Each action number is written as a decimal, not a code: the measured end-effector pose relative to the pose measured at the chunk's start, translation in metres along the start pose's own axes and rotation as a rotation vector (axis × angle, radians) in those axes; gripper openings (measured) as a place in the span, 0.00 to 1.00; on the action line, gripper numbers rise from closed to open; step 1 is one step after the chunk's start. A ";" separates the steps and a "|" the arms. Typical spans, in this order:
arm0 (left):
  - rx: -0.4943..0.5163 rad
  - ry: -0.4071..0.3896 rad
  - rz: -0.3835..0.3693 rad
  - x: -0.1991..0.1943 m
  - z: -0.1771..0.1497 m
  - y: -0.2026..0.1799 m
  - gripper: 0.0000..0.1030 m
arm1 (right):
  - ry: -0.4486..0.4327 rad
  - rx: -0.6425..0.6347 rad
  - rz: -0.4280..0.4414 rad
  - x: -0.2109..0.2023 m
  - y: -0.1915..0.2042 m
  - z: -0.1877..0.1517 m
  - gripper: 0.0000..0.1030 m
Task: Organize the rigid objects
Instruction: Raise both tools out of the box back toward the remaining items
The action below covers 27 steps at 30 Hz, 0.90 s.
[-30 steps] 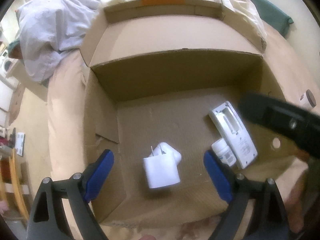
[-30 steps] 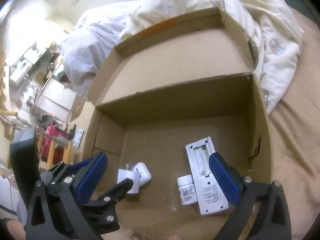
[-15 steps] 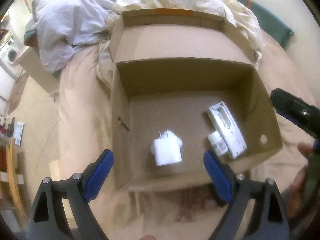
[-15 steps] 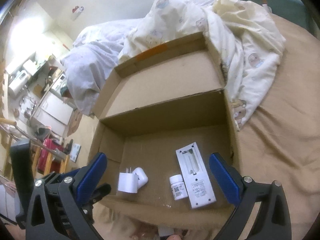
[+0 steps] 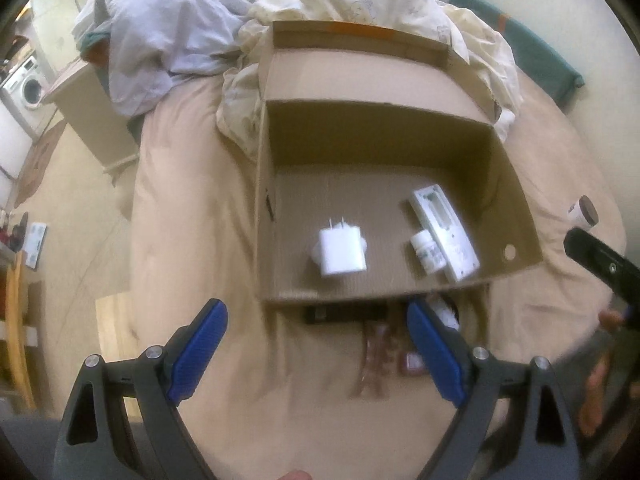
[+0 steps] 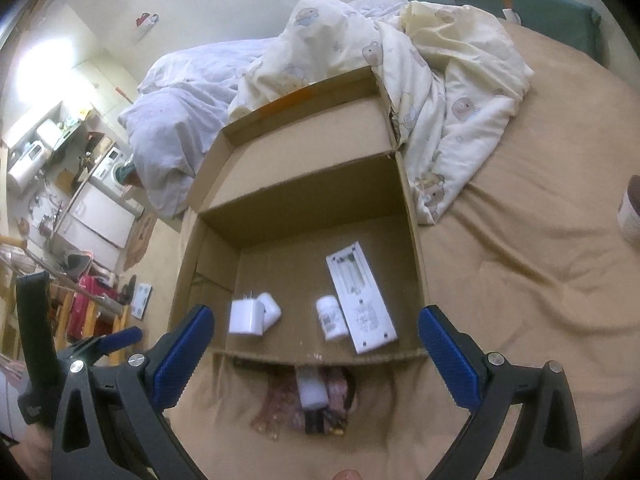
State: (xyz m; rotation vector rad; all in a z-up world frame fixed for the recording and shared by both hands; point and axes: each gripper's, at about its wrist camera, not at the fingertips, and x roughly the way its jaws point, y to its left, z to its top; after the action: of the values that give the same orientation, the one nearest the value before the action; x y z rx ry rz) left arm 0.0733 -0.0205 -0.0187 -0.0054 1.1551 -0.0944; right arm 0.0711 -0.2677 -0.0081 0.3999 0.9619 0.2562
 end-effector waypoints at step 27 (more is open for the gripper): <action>-0.021 0.191 -0.015 0.064 -0.037 -0.007 0.68 | 0.318 0.142 -0.001 0.054 -0.030 -0.055 1.00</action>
State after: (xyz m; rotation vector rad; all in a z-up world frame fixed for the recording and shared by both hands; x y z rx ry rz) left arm 0.0647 -0.0309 -0.0922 -0.0242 1.3468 -0.0975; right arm 0.0558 -0.2622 -0.0897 0.4982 1.2972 0.2556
